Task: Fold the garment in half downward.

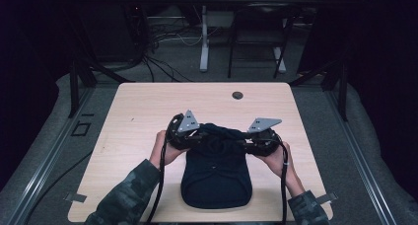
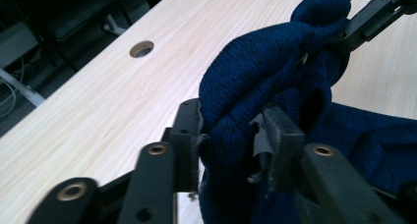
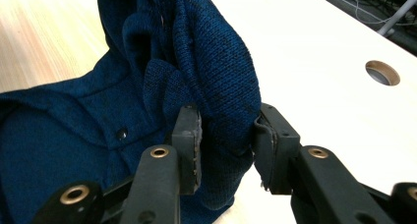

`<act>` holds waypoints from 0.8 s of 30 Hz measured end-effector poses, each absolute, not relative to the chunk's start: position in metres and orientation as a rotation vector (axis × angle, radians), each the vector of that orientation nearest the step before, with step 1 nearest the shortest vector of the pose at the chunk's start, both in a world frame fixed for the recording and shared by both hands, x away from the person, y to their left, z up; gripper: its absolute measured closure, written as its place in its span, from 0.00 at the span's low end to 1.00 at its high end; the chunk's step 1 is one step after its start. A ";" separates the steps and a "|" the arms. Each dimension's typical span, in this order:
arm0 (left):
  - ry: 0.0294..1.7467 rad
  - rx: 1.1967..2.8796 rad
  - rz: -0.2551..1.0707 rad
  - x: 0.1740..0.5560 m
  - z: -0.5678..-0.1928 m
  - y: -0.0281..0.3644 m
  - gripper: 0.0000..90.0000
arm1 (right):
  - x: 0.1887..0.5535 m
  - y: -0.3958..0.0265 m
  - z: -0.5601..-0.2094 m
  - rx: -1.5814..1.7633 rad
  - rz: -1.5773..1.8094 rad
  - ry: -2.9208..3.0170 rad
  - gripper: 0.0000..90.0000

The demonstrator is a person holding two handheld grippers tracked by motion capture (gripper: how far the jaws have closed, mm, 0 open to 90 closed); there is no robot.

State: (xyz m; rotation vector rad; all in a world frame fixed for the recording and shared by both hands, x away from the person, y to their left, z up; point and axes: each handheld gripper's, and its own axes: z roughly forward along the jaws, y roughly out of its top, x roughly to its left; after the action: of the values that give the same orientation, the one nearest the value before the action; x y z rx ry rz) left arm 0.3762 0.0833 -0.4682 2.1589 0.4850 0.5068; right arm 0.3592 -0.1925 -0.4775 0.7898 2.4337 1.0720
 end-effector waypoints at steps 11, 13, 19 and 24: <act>0.496 2.186 0.448 0.367 -0.479 0.092 0.70 | 0.346 -0.192 -0.482 0.762 1.062 2.462 0.69; 0.487 2.188 0.441 0.364 -0.481 0.093 0.72 | 0.343 -0.192 -0.482 0.756 1.056 2.468 0.69; 0.478 2.192 0.426 0.358 -0.484 0.096 0.72 | 0.338 -0.190 -0.484 0.741 1.053 2.483 0.69; 0.464 2.196 0.414 0.351 -0.487 0.098 0.73 | 0.331 -0.190 -0.487 0.721 1.047 2.509 0.69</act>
State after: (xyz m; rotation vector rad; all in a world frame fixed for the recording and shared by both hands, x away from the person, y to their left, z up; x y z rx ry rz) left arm 0.3507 0.0980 -0.4874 2.1963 0.4644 0.4142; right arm 0.3309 -0.1899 -0.4866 0.7206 2.5089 1.0472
